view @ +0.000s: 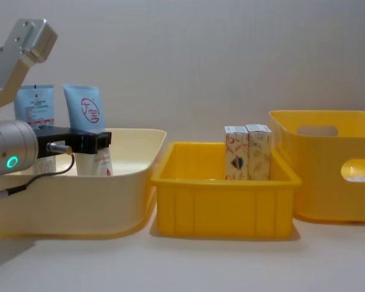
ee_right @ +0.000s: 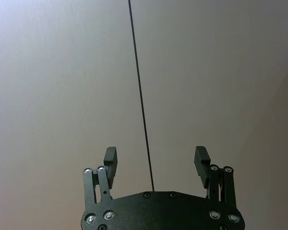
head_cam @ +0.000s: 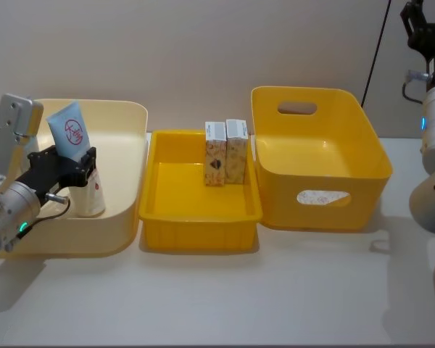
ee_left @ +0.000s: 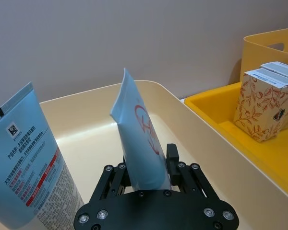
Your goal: Bimanual collaborative sorting of washing and personal care products
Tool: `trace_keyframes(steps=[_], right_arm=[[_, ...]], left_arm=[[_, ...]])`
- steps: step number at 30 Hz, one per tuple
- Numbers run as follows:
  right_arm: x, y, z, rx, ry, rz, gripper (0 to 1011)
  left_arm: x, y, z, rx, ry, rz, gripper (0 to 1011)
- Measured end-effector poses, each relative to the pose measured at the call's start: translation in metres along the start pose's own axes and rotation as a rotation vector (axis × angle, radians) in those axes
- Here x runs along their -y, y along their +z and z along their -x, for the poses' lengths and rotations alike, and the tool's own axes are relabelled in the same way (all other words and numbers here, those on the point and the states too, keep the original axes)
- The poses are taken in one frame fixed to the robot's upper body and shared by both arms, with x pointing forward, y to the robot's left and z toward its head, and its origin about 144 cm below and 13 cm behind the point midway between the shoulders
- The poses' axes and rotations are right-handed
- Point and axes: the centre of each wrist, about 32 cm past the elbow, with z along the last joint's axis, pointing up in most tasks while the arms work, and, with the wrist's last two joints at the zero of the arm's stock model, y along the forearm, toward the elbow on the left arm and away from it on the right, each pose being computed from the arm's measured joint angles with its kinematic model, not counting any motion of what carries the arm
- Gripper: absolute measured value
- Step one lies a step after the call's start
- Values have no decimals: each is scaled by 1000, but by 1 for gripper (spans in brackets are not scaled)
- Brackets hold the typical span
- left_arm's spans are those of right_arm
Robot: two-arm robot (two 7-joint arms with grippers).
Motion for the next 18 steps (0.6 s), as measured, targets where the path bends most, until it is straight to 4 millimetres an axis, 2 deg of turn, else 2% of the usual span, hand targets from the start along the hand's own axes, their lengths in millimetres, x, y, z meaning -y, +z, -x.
trace_keyframes(steps=[7,18], right_arm=[[0,0,0,0,0,0,1001],[0,0,0,0,0,0,1001]], left_arm=[[0,0,0,0,0,0,353],[0,0,0,0,0,0,310]])
